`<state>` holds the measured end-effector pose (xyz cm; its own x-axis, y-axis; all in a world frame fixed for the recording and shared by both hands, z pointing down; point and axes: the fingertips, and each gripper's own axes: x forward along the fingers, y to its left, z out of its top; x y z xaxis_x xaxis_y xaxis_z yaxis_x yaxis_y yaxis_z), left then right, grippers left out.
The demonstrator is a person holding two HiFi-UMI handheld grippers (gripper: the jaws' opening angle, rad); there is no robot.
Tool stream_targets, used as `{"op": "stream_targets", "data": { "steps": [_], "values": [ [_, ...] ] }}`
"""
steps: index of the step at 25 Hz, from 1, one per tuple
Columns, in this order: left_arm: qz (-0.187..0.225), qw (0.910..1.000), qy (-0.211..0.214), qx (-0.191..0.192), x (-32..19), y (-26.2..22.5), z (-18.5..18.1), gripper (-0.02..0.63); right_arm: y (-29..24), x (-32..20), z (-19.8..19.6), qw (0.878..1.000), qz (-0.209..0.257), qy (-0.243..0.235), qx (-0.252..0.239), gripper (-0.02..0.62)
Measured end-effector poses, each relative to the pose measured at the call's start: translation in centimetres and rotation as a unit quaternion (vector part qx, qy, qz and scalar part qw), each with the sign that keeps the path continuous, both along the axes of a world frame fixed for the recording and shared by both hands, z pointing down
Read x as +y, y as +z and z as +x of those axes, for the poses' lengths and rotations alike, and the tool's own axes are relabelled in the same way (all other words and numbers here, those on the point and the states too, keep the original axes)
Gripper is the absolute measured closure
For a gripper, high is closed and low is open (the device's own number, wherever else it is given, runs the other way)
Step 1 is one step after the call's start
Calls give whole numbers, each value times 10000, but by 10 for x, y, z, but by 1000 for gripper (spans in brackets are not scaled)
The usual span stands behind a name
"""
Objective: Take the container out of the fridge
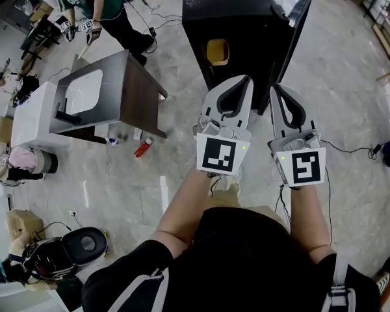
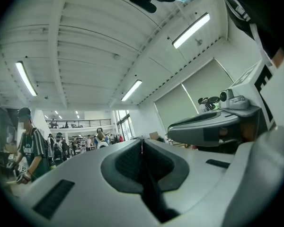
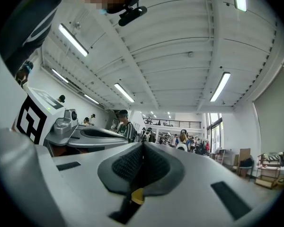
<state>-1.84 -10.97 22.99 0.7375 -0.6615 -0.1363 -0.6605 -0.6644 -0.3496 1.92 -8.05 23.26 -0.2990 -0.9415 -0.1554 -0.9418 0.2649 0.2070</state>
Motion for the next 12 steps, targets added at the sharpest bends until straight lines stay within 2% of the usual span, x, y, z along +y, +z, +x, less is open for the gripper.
{"op": "stream_targets", "data": {
  "steps": [5, 12],
  "values": [
    [-86, 9999, 85, 3, -46, 5, -6, 581, 5, -48, -2, 9998, -94, 109, -108, 561],
    [-306, 9989, 222, 265, -90, 14, -14, 581, 16, -88, -5, 9991, -257, 295, -144, 561]
  ]
}}
